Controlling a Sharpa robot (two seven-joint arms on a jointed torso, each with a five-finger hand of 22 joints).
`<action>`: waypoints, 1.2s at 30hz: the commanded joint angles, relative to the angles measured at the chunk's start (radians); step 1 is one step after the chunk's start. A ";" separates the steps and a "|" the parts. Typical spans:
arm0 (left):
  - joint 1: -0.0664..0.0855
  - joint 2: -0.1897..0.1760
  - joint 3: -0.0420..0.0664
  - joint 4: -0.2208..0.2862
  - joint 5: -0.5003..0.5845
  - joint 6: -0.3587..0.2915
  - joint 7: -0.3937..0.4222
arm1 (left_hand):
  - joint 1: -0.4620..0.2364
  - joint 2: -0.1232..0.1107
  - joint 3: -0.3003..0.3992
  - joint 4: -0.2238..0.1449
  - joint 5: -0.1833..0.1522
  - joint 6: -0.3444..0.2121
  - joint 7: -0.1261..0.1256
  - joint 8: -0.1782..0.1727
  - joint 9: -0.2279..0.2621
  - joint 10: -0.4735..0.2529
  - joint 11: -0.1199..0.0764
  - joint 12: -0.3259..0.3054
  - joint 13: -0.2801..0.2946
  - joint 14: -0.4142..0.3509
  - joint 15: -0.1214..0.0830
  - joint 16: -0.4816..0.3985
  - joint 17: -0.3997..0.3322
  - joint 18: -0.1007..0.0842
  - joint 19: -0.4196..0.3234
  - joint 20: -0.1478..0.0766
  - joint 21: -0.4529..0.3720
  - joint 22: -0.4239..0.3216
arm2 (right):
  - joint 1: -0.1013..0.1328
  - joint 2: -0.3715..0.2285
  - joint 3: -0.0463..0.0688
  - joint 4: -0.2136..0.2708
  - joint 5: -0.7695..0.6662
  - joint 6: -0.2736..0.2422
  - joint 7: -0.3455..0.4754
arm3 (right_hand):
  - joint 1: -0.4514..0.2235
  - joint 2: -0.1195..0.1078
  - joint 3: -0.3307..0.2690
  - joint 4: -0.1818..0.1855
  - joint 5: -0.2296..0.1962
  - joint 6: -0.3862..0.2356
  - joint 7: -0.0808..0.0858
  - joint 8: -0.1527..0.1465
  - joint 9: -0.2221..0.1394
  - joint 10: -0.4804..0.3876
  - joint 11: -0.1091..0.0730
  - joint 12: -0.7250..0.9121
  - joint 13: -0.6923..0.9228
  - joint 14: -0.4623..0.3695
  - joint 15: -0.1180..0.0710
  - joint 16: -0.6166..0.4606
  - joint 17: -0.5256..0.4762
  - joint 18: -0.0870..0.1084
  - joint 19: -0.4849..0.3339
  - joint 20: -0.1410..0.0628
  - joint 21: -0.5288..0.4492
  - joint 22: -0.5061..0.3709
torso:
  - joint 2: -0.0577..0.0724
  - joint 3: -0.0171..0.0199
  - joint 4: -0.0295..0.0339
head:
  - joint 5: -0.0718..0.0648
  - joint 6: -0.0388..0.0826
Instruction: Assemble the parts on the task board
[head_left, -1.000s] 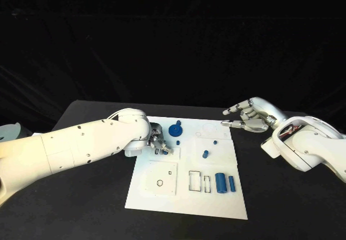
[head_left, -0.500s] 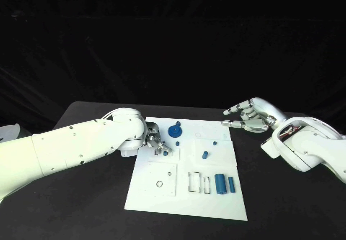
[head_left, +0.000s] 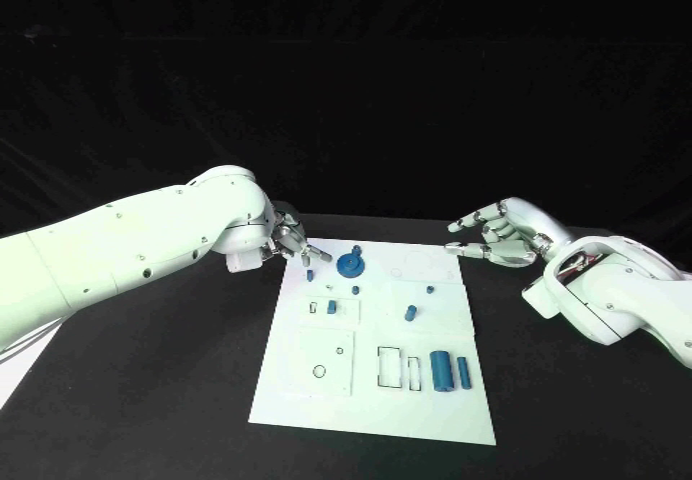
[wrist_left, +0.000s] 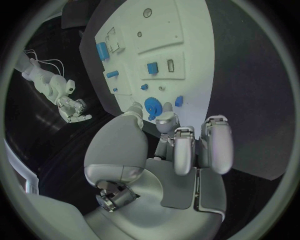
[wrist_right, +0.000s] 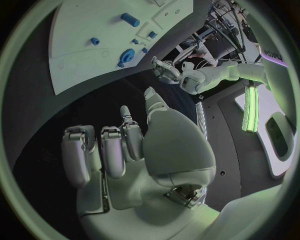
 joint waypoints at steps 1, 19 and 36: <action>0.007 0.028 -0.001 -0.047 0.003 0.081 0.020 | -0.002 -0.001 -0.018 -0.001 -0.011 0.016 -0.002 -0.003 -0.009 -0.003 -0.001 0.002 0.001 0.105 0.006 0.003 0.263 0.012 0.009 0.006 -0.003 0.048 | -0.001 0.003 0.000 -0.002 -0.007 0.005 -0.002 | -0.006 0.002 -0.006 0.000 0.003 0.000 -0.001 0.002 0.000 0.009 0.001 -0.004 0.144 0.083 -0.003 -0.002 0.172 0.011 0.044 0.001 -0.007 0.156 | 0.000 -0.0020 -0.0013 | 0.002 0.003; 0.008 0.157 -0.030 -0.247 -0.121 0.128 0.033 | 0.080 0.036 -0.014 -0.003 -0.010 0.089 -0.023 0.021 -0.031 0.021 -0.019 0.034 0.024 0.105 -0.008 0.003 0.263 0.006 0.023 -0.005 0.015 0.076 | -0.002 0.012 0.000 -0.007 -0.005 0.008 0.000 | -0.004 0.005 -0.007 0.002 0.006 0.001 -0.001 0.003 0.001 0.010 0.000 -0.004 0.144 0.083 -0.003 -0.002 0.173 0.011 0.045 0.001 -0.007 0.157 | 0.001 -0.0016 -0.0013 | 0.012 -0.002; -0.011 0.194 -0.038 -0.300 -0.122 0.148 0.051 | 0.098 0.055 -0.006 -0.003 -0.009 0.109 -0.031 0.034 -0.034 0.034 -0.026 0.049 0.037 0.105 -0.013 0.003 0.263 0.002 0.030 -0.010 0.026 0.092 | -0.002 0.016 0.000 -0.009 -0.005 0.009 0.002 | -0.003 0.006 -0.007 0.002 0.007 0.001 -0.001 0.003 0.001 0.010 0.000 -0.004 0.144 0.083 -0.003 -0.003 0.172 0.011 0.044 0.001 -0.007 0.156 | 0.000 -0.0001 -0.0007 | 0.014 -0.007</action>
